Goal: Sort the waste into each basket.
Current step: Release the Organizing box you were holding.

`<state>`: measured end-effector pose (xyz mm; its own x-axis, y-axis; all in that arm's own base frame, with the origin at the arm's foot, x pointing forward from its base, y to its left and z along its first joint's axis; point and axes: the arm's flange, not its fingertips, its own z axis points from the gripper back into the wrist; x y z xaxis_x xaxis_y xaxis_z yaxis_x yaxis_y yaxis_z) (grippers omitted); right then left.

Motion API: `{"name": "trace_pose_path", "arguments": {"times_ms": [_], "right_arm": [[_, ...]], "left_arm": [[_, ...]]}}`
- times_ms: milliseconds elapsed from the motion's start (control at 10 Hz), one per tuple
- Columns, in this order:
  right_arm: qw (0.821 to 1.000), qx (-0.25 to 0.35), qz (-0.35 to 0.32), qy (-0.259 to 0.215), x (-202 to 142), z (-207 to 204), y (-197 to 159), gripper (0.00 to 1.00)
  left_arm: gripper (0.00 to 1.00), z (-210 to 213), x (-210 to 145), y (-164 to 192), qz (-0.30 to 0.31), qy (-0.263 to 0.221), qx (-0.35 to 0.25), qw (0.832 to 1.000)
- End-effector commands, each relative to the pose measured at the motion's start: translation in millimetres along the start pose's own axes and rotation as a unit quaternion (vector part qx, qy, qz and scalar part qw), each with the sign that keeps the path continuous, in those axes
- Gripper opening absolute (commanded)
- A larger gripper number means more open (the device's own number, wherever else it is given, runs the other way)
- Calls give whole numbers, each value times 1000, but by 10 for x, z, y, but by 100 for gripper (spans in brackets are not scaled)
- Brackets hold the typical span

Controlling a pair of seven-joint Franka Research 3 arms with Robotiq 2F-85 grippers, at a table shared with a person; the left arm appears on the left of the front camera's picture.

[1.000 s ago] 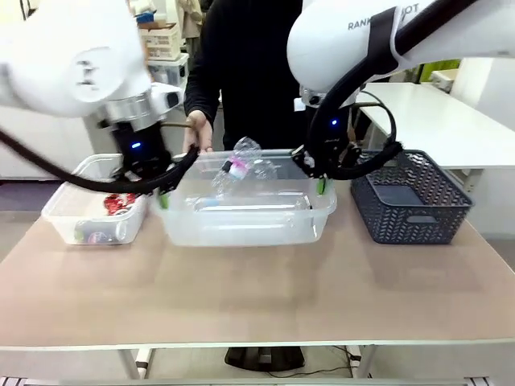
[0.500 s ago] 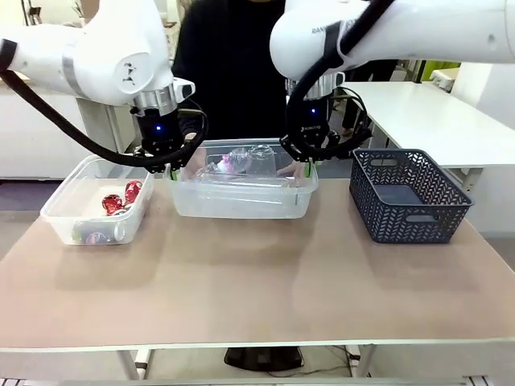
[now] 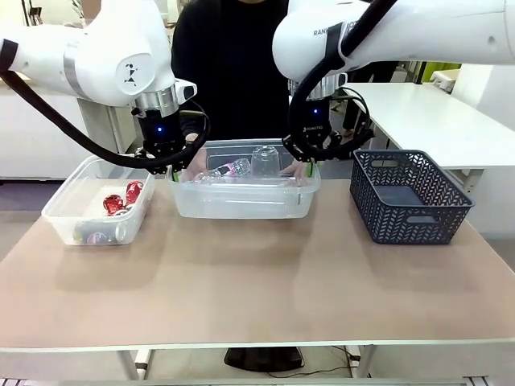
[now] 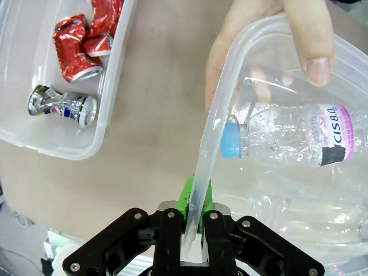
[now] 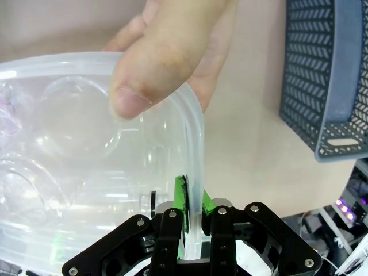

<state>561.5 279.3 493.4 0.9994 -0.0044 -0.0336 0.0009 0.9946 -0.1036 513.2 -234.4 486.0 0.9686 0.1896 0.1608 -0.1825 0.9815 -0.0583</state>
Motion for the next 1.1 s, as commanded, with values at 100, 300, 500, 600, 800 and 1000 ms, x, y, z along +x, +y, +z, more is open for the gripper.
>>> {"name": "trace_pose_path", "arguments": {"times_ms": [100,300,500,600,800,1000], "right_arm": [[1000,4,7,-1,-84,1,30,5],[1000,4,7,-1,-84,1,30,5],[1000,17,0,-7,-51,21,-78,60],[999,34,-7,-27,-105,60,-171,100],[997,54,-25,-47,-158,129,-299,100],[995,77,-35,-56,-188,165,-435,93]], "left_arm": [[6,-1,-41,13,1,-10,-4,1000],[6,-1,-41,13,1,-10,-4,1000],[63,57,-12,1,-4,-21,-3,1000],[100,148,-50,24,-3,-41,-17,999],[100,297,-126,93,-5,-69,-27,997],[98,423,-193,173,-7,-85,-38,996]]}}
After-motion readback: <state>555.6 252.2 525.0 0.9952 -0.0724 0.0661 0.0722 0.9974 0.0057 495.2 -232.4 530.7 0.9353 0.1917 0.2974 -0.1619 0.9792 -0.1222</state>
